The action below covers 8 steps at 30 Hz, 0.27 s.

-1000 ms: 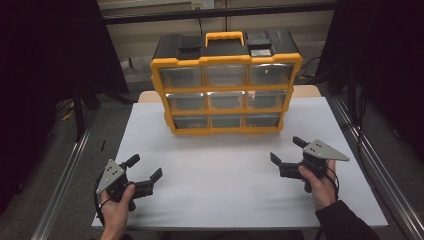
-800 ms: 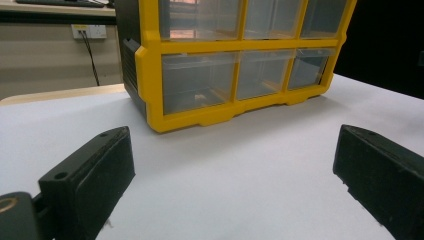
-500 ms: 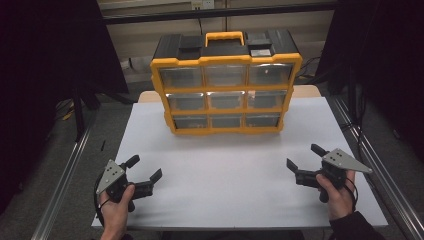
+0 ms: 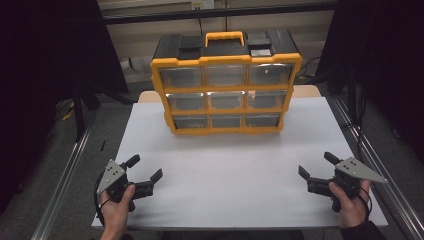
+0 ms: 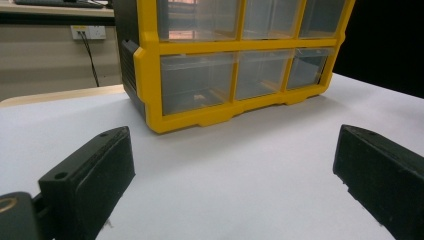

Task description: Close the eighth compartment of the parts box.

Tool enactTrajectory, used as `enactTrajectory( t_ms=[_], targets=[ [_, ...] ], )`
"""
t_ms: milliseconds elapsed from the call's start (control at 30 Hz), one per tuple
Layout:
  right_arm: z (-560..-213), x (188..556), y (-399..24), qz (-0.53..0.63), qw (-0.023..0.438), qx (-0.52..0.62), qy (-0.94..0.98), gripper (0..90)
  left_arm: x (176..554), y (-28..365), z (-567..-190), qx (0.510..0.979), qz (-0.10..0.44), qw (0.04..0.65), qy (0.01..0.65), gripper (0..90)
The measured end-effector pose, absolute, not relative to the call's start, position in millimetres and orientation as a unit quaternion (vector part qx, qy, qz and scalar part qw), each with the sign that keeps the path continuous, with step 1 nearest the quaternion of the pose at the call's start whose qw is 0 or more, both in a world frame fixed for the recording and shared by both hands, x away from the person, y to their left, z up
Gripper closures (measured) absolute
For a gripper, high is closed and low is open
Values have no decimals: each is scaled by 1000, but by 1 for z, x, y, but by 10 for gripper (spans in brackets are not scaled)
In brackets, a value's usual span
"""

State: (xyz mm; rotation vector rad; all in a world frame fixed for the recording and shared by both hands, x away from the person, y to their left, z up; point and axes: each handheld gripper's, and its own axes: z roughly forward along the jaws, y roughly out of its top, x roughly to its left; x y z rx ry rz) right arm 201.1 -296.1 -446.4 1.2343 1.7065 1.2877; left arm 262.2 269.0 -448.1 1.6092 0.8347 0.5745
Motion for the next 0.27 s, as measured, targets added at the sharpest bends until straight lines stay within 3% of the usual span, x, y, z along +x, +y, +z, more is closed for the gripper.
enactTrajectory(
  t_ms=[267],
  targets=[
    [-449, 205, -297, 492, 330, 479, 647, 26, 264, 270, -449, 692, 240, 581, 354, 27]
  ],
)
